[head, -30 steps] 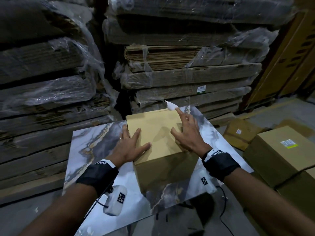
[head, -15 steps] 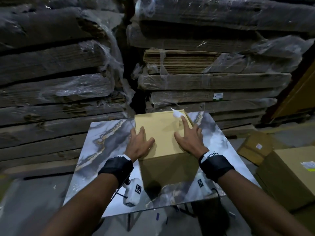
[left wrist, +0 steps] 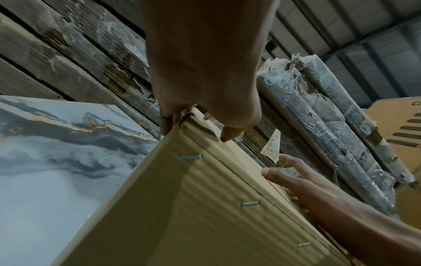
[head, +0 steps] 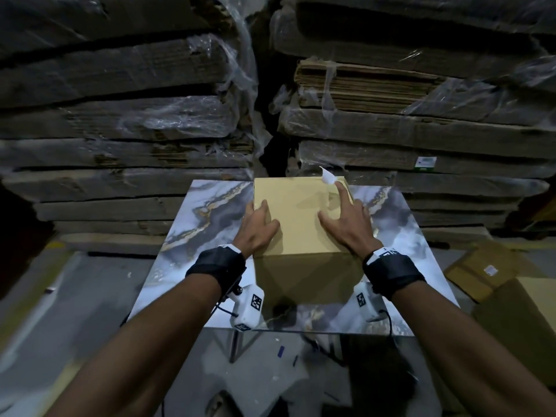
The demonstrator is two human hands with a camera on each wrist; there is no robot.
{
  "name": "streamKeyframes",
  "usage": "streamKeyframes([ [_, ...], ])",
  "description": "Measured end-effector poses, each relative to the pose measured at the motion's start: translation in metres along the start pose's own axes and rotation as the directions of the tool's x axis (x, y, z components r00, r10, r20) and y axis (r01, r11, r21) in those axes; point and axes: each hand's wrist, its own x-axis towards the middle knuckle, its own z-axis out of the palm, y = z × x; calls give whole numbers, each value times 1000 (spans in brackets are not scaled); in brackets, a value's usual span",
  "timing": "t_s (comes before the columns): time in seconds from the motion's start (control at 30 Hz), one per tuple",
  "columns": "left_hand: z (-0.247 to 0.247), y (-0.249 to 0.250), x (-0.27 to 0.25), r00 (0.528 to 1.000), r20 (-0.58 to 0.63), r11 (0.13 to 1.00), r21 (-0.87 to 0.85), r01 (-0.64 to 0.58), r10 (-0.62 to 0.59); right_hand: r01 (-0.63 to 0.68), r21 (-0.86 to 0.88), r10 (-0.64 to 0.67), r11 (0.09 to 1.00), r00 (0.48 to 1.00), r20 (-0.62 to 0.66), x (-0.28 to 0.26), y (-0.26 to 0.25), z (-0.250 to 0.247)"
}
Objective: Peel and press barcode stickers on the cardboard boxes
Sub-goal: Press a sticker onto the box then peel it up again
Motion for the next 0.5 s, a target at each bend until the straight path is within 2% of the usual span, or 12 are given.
streamKeyframes([
  [0.2, -25, -28, -35, 986, -157, 998, -41, 48, -54, 128, 12, -128, 992, 992, 15, -19, -43, 15],
  [0.5, -81, -95, -93, 904, -391, 985, -89, 148, -172, 320, 63, -325, 945, 943, 73, -40, -142, 55],
])
